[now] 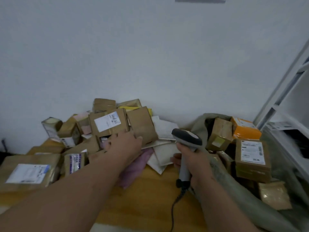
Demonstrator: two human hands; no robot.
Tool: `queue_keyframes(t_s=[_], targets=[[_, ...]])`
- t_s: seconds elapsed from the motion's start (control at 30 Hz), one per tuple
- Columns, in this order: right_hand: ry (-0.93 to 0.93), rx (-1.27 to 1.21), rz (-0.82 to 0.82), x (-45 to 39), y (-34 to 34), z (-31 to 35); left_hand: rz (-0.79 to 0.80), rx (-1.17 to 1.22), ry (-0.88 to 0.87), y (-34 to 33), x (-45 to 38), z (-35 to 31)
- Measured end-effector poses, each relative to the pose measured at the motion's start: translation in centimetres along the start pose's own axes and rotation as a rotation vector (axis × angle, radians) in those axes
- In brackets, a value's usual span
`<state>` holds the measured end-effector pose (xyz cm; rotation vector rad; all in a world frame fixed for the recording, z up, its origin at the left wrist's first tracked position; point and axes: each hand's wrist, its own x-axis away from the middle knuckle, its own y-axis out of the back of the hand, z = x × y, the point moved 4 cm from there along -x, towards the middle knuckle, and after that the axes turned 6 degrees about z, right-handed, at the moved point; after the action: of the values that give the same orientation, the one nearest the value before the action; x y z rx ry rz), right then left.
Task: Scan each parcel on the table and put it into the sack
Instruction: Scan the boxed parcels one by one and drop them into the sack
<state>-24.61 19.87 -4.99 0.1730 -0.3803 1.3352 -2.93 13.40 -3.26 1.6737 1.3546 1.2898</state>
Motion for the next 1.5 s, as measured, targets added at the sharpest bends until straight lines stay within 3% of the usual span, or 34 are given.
queue_keyframes(t_s=[0.27,0.43,0.53,0.8,1.0,1.23,1.5], targets=[[-0.047,0.07,0.071,0.6,-10.9,-5.0,-0.026,0.218,0.227,0.7,1.6,13.3],[-0.051,0.145,0.061,-0.8,-13.4,-6.1,0.006,0.383,0.306,-0.1,1.7,16.9],[-0.071,0.17,0.039,-1.6,-14.0,-6.0,-0.025,0.568,0.275,-0.6,1.0,17.0],[-0.122,0.16,0.022,-8.0,-14.6,-6.7,0.008,0.657,0.212,-0.6,-3.8,14.9],[-0.138,0.17,0.051,-13.3,-15.1,-6.2,0.095,0.751,0.317,-1.2,-8.4,13.5],[-0.199,0.12,0.201,-17.1,-17.8,-6.6,0.155,0.938,0.434,-2.4,-11.8,12.6],[-0.139,0.088,0.178,-16.2,-16.9,-6.4,-0.012,1.09,0.445,-2.3,-11.7,12.2]])
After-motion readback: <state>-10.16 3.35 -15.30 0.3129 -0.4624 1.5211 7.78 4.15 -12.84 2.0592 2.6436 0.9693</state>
